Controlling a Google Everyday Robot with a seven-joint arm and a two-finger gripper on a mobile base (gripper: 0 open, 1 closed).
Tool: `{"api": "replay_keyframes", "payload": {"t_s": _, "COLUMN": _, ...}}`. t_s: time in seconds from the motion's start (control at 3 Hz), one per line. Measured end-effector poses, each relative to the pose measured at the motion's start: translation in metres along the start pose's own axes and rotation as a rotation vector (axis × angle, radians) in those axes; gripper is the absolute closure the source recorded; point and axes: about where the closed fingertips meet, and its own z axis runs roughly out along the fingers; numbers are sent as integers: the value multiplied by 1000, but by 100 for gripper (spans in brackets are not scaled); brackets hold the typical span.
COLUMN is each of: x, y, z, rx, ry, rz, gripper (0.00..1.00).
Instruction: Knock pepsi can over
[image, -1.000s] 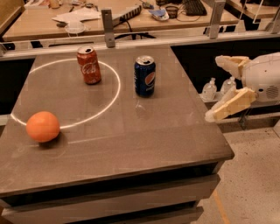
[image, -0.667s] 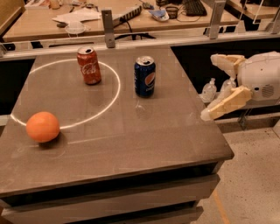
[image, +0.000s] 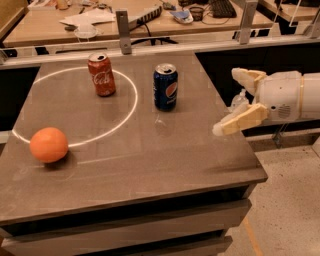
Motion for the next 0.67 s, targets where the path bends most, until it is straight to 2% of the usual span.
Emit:
{"api": "replay_keyframes", "payload": {"t_s": 0.33, "x": 12, "y": -10, "z": 61, "rx": -26, "ry": -112, "rz": 24, "gripper": 0}}
{"api": "replay_keyframes", "payload": {"t_s": 0.67, "x": 15, "y": -14, "z": 100, "rx": -61, "ry": -166, "rz": 27, "gripper": 0}}
